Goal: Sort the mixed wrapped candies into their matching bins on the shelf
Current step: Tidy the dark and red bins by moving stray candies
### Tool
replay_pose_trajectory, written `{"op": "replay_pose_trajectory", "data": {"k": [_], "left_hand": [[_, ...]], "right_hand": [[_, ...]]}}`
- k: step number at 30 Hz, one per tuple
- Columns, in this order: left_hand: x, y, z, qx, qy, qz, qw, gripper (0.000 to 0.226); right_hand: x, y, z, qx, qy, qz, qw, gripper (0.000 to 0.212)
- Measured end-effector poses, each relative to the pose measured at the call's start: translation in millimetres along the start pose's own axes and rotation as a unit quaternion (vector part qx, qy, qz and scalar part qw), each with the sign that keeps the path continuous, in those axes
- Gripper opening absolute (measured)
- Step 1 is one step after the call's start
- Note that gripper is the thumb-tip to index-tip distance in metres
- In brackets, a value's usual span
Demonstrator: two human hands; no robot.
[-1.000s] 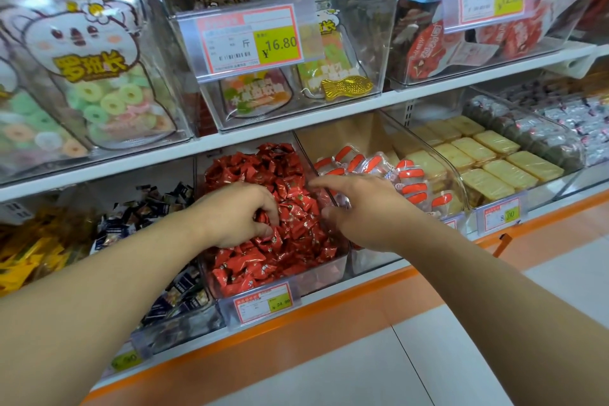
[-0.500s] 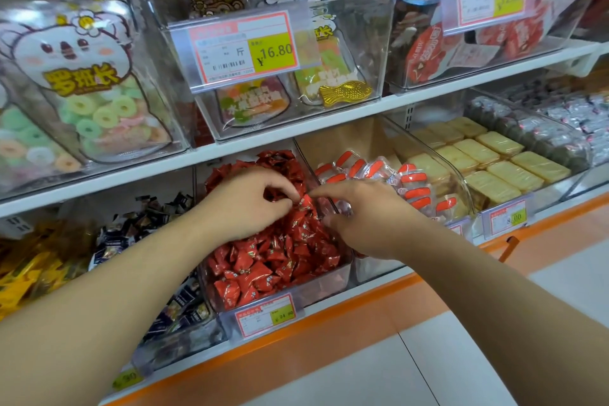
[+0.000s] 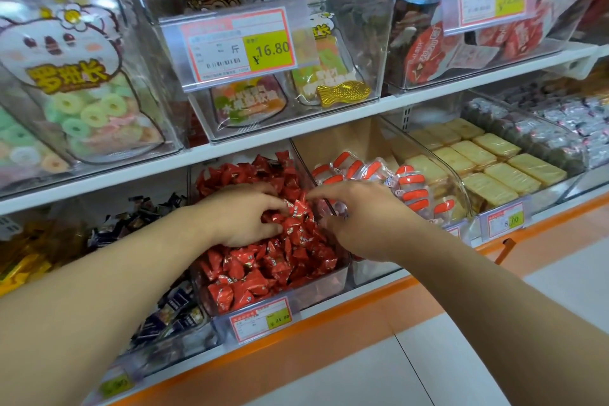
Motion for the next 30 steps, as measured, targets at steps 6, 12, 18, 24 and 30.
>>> {"op": "replay_pose_trajectory", "data": {"k": [6,12,18,24,30], "left_hand": [[21.4,-3.4,10.7,0.06,0.031,0.013,0.998,0.033],[33.9,2.4,25.9,0.07,0.04,0.014,0.997,0.031],[36.8,-9.7,36.3,0.157,0.038,0.074,0.984,0.036],[28.7,-34.1,2.1,0.12,-0.045,0.22,0.967,0.036],[11.3,7.8,-4.4,0.084,-0.051,-0.017,0.995,0.067]], "right_hand": [[1.2,1.3,1.0,-0.009,0.014,-0.008,1.0,0.045],[2.1,-0.2,1.7,-0.005,0.01,-0.002,1.0,0.045],[0.7,1.0,2.6,-0.013,0.011,-0.006,1.0,0.046],[-0.8,2.9,3.2,-0.026,0.014,-0.01,1.0,0.047],[-3.3,2.5,-0.5,-0.006,0.003,-0.002,1.0,0.049]]}}
Point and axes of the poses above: each hand's wrist, its own x-axis away from the middle knuckle, its own y-axis out of the palm, z = x × y, the point moved 6 cm from there along -x, towards the middle knuckle, and after that the axes turned 13 degrees about y, right-handed, at the moved point
